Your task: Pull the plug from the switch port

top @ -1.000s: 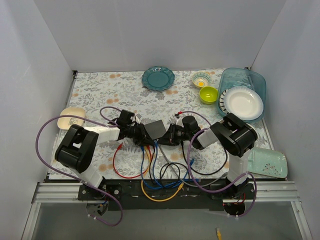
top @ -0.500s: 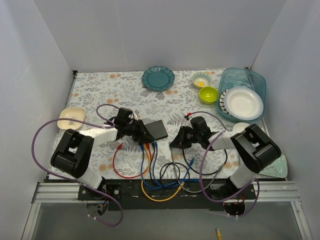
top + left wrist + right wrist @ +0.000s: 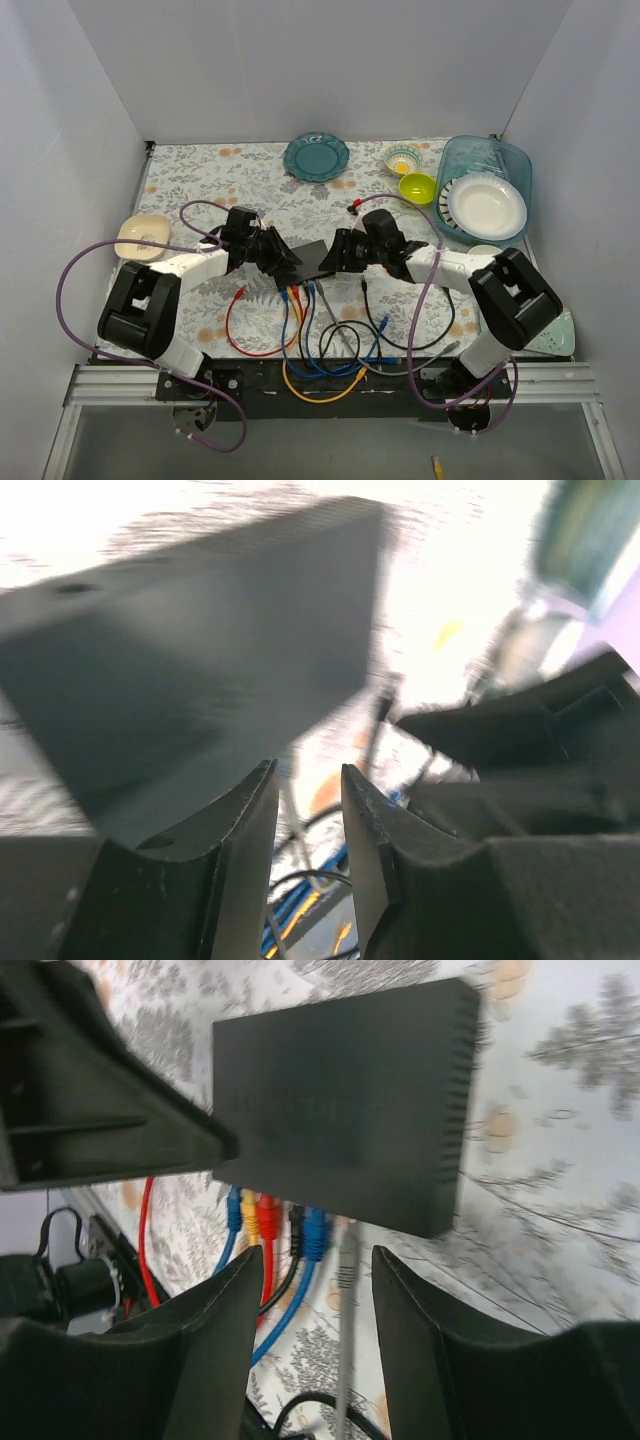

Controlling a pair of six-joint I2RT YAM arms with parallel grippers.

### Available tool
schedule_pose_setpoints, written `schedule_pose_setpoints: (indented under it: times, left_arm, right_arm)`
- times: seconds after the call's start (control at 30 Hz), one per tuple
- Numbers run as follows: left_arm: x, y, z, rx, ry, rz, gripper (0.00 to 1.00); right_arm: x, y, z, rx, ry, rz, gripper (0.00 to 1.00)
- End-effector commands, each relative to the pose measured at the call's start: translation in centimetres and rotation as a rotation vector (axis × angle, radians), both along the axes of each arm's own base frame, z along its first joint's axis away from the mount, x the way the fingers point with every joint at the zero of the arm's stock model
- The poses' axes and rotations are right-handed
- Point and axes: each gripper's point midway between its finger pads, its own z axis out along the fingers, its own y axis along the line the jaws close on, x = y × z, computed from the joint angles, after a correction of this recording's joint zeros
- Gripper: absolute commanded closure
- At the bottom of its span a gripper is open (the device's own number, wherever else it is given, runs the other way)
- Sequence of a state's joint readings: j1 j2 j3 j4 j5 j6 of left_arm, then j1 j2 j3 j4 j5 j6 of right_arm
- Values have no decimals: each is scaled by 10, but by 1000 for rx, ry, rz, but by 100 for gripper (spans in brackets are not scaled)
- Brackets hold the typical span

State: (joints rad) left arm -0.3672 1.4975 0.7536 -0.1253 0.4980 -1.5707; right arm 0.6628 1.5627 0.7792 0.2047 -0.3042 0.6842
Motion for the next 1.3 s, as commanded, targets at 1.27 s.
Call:
schedule_pose_setpoints:
  times: [1.27]
  left_arm:
    - [-14, 34, -43, 109, 140, 38, 71]
  right_arm:
    - [3, 33, -77, 150, 379, -226, 59]
